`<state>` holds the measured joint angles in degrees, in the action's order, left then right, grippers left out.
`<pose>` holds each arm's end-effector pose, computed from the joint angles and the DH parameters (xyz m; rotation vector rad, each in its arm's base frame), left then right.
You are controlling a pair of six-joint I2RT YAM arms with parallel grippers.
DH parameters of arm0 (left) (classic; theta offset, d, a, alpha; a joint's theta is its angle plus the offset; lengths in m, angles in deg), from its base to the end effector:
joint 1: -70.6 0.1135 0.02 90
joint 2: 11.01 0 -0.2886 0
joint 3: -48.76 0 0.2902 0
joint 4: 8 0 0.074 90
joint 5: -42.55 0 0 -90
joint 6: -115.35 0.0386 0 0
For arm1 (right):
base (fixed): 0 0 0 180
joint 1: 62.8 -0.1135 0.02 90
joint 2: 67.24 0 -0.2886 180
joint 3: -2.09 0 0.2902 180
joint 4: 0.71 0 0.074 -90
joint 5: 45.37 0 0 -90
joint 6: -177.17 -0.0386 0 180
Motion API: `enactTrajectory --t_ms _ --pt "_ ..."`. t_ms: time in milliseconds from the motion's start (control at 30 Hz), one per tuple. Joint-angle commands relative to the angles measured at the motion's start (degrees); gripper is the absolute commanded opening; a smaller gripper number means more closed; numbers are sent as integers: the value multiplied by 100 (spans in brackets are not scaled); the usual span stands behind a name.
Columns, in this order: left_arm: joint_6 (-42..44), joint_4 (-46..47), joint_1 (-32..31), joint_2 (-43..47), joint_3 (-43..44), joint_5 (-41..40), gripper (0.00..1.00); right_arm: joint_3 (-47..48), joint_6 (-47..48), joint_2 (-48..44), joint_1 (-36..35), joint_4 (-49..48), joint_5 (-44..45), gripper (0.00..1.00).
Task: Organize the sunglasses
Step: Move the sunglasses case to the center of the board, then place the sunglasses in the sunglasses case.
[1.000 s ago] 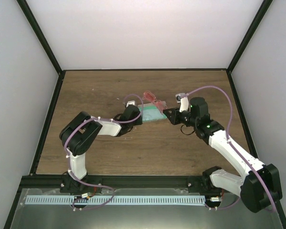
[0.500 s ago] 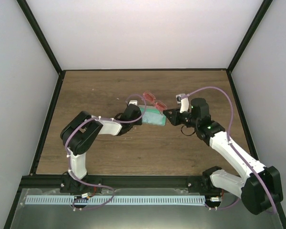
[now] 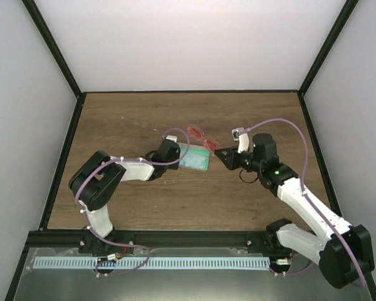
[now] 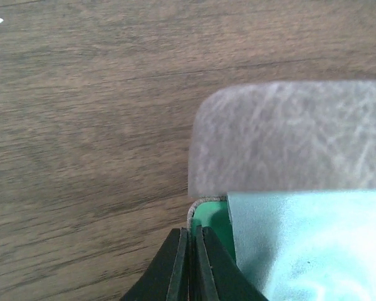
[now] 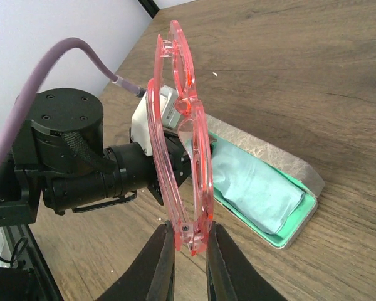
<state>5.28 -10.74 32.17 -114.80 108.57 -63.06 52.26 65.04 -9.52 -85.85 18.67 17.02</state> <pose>0.2993 -0.2242 0.1113 0.2489 2.3414 -0.1746 0.2231 0.1144 0.2704 -0.3339 2.1003 0.9728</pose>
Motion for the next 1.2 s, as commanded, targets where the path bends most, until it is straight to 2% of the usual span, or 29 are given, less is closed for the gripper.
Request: enactTrajectory --t_ms 0,133,333,567,800,1000,1167 --pt "574 -400 42 242 -12 -407 9 -21 -14 -247 36 7 -180 2" --pt "707 -581 38 207 226 -538 12 -171 -13 -359 34 27 -204 2" --pt "540 -744 38 62 455 -652 46 -296 25 -473 30 53 -276 2" --pt "370 -593 41 523 265 -562 60 -385 26 -508 42 -65 -505 2" --pt "-62 -727 78 1249 -123 -729 68 -445 28 -442 36 -171 -690 2" --pt "-1091 -452 746 1662 -889 -540 66 -538 34 -232 33 -340 -1022 2" --pt "-1320 -39 996 1881 -1300 -244 64 -590 3 -41 26 -531 -1300 2"
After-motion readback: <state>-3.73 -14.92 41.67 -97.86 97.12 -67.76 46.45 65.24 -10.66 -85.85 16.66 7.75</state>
